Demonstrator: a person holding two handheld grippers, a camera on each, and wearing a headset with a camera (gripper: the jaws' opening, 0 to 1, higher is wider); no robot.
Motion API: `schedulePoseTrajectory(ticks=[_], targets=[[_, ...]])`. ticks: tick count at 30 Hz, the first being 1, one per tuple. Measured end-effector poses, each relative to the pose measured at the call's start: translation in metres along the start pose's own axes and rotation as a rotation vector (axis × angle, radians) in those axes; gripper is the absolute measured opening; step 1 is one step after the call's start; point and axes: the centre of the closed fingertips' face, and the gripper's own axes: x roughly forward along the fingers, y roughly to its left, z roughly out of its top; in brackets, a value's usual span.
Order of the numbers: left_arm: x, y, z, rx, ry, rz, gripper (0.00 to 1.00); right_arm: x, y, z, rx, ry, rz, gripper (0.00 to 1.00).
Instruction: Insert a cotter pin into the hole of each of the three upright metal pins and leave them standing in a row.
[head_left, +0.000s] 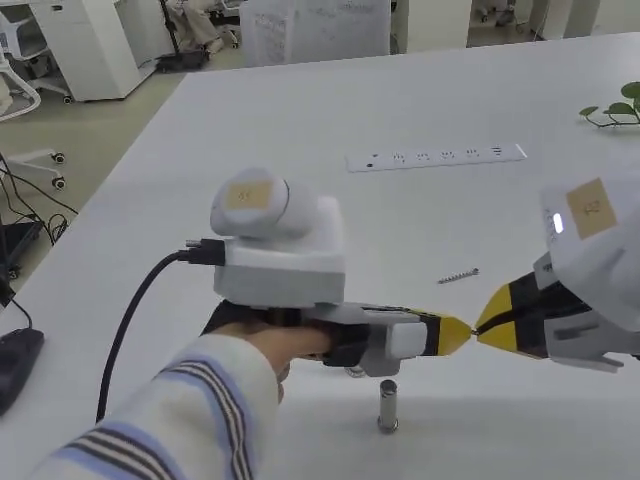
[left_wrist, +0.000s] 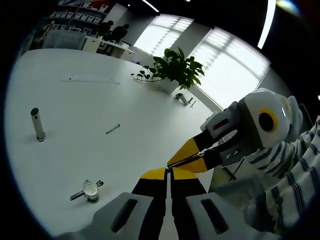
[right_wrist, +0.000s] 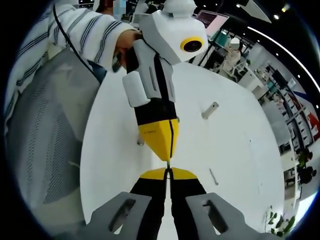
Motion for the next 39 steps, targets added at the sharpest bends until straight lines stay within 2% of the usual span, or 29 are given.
schedulePoseTrajectory(ticks=[8,17,22,23,24,27,28,35,39], targets=[[-0.003,0.003,0.003,0.028,-0.002,0.001,0.0,-0.001,-0.002,0.0,-0.001,-0.026,0.002,0.1],[-0.007,0.003,0.004,0.103,0.007,-0.005,0.0,-0.009,-0.004,-0.003,0.092,-0.09,0.02,0.14],[-0.009,-0.004,0.002,0.226,0.021,-0.044,0.0,-0.012,-0.004,-0.009,0.151,-0.12,0.045,0.14],[-0.009,-0.004,0.002,0.234,0.023,-0.047,0.0,-0.013,-0.002,-0.01,0.166,-0.132,0.055,0.14],[-0.009,-0.007,0.002,0.288,0.022,-0.063,0.0,-0.014,0.0,-0.009,0.18,-0.142,0.064,0.14],[-0.01,-0.012,0.0,0.338,0.019,-0.091,0.0,-0.015,0.006,-0.007,0.219,-0.181,0.099,0.14],[-0.01,-0.015,0.001,0.371,0.015,-0.1,0.0,-0.016,0.008,-0.006,0.235,-0.194,0.11,0.14],[-0.011,-0.021,0.0,0.421,0.009,-0.136,0.0,-0.019,0.015,0.001,0.3,-0.269,0.145,0.13],[-0.013,-0.028,-0.001,0.558,0.001,-0.187,0.0,-0.021,0.019,0.006,0.326,-0.315,0.165,0.13]])
